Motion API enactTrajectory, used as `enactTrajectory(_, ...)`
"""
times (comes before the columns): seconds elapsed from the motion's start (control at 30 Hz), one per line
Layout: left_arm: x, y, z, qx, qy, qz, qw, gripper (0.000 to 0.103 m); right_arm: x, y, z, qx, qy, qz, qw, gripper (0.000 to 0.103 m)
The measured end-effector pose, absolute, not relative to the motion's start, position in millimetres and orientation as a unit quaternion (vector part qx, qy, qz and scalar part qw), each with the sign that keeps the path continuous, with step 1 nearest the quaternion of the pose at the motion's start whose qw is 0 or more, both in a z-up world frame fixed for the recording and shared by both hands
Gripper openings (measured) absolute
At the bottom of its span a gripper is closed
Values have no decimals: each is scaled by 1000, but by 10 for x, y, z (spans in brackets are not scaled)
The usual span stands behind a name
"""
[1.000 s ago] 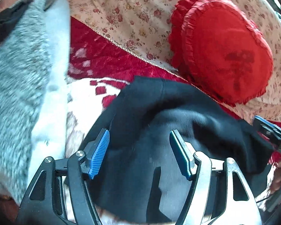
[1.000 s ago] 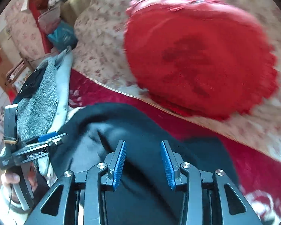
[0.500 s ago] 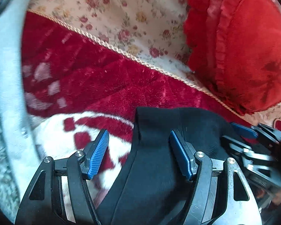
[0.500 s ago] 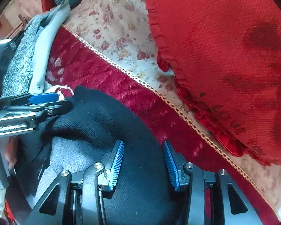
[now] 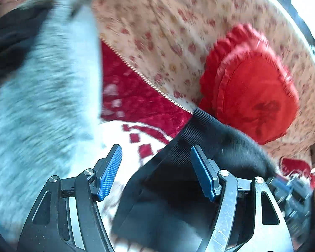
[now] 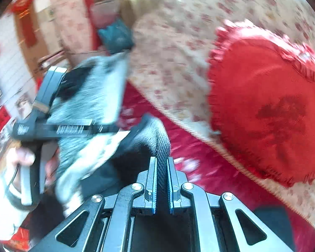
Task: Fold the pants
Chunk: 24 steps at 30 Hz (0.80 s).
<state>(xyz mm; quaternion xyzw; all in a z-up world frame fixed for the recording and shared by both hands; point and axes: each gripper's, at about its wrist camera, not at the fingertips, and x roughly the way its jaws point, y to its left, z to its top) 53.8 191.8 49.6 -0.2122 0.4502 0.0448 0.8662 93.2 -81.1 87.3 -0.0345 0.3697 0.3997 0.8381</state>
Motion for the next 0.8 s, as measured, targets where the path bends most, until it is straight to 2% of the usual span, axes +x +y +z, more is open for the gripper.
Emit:
enactTrajectory(0.13, 134, 2016, 547, -225, 437, 71, 868, 68, 341, -615, 691, -39, 389, 431, 813, 8)
enactTrajectory(0.37, -109, 1722, 353, -207, 465, 62, 858, 68, -104, -277, -87, -55, 456, 417, 784, 8)
enactTrajectory(0.47, -110, 1477, 226, -175, 477, 60, 859, 68, -90, -393, -47, -17, 467, 409, 784, 11)
enactTrajectory(0.57, -75, 1327, 76, -166, 489, 53, 854, 68, -110, -556, 187, -21, 460, 412, 786, 25)
enactTrajectory(0.7, -42, 1225, -122, -155, 503, 73, 847, 68, -69, -726, 407, -47, 429, 382, 818, 26)
enactTrajectory(0.8, -26, 1161, -266, -141, 514, 78, 843, 68, 130, -758, 268, -40, 451, 339, 825, 26)
